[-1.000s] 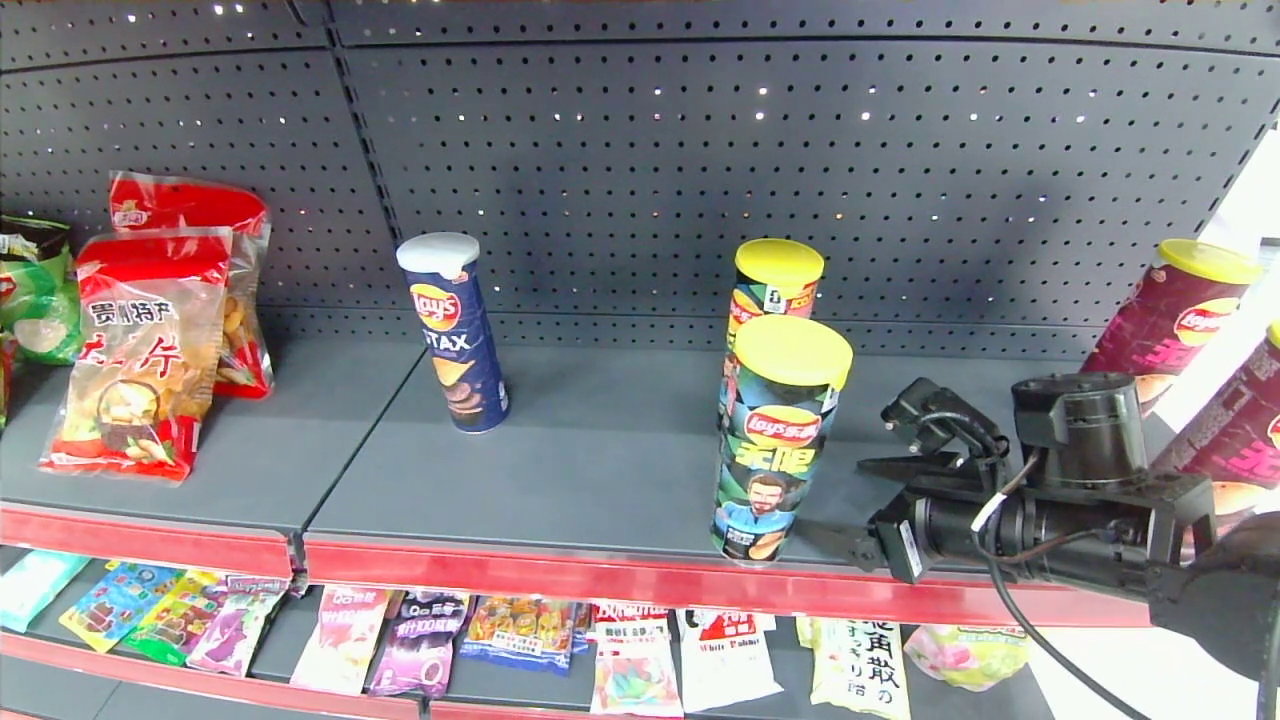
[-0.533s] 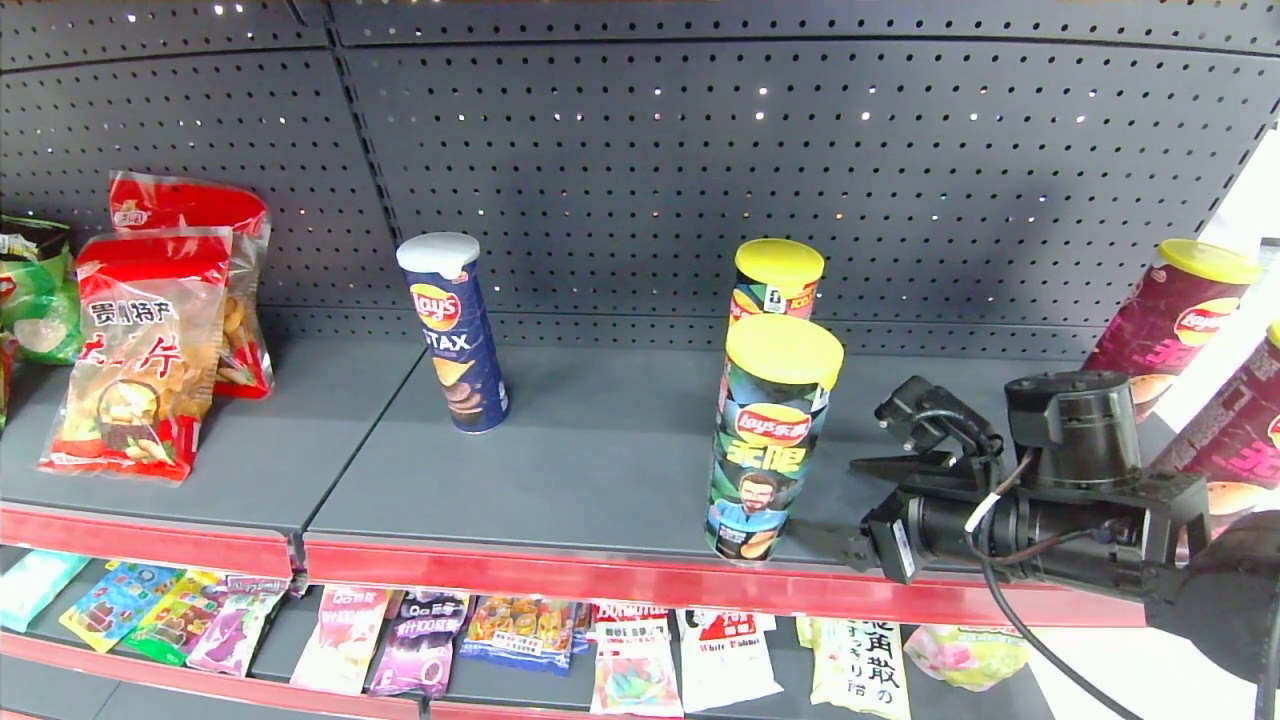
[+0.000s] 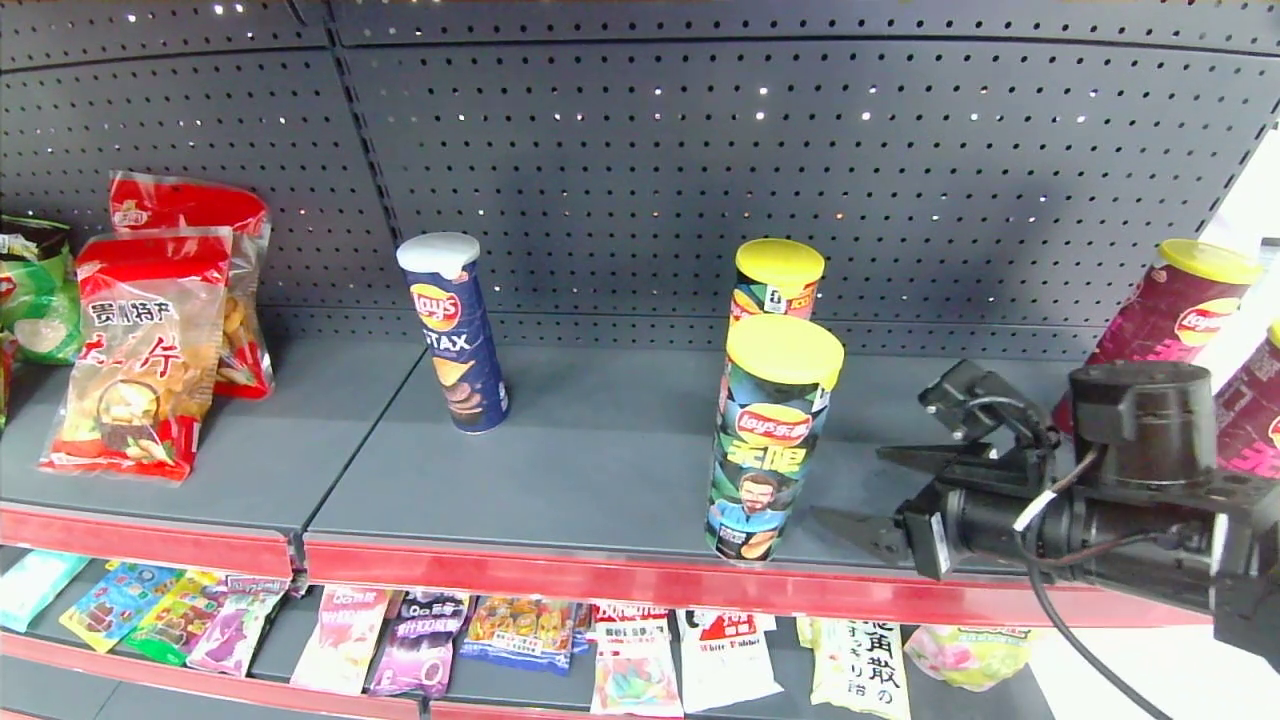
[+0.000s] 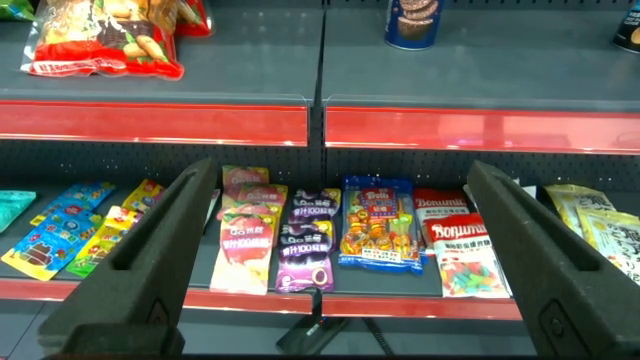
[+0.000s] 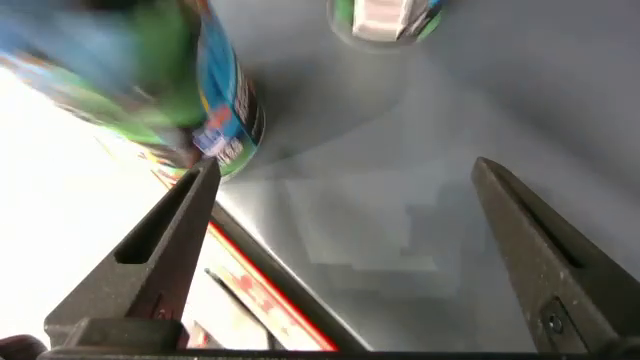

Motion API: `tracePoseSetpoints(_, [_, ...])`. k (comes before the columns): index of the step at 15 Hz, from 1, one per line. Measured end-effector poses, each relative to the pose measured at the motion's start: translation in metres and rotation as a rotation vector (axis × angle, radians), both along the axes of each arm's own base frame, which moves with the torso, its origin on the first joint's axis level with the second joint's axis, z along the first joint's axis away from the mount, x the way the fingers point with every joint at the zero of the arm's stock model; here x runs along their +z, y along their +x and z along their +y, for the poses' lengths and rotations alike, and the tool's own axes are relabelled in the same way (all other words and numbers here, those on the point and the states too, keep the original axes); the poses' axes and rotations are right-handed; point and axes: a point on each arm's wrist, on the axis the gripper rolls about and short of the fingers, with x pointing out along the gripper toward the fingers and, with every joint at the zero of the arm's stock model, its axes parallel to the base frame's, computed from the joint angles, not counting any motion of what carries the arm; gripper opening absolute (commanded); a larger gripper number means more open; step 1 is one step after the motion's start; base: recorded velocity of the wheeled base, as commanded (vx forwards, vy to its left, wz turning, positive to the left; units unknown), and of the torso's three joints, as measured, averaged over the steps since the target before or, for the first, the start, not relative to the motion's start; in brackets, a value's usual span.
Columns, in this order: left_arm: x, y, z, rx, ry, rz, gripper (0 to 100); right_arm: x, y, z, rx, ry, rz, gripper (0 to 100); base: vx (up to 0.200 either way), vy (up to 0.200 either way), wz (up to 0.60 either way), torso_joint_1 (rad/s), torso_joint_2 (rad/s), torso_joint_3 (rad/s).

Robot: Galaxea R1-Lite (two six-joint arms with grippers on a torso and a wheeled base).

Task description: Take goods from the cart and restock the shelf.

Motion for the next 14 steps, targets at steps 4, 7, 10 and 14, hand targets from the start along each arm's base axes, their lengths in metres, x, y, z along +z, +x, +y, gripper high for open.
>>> tracePoseSetpoints(4, [0.0, 0.0, 0.0, 0.0, 0.0, 0.0, 100, 0.03, -0.042, -0.028, -0.056, 0.018, -0.055, 100, 0.0, 0.0, 0.0, 0.0, 0.0, 0.0])
tracePoseSetpoints(7, [0.0, 0.0, 0.0, -0.001, 0.0, 0.0, 100, 0.048, -0.095, -0.06, -0.154, 0.017, -0.109, 100, 0.0, 0.0, 0.0, 0.0, 0.0, 0.0])
tracePoseSetpoints(10, [0.0, 0.0, 0.0, -0.001, 0.0, 0.0, 100, 0.054, -0.161, -0.085, -0.29, 0.019, -0.169, 100, 0.0, 0.0, 0.0, 0.0, 0.0, 0.0])
tracePoseSetpoints(14, [0.0, 0.0, 0.0, 0.0, 0.0, 0.0, 100, 0.035, -0.233, -0.102, -0.54, -0.008, -0.242, 100, 0.0, 0.0, 0.0, 0.0, 0.0, 0.0])
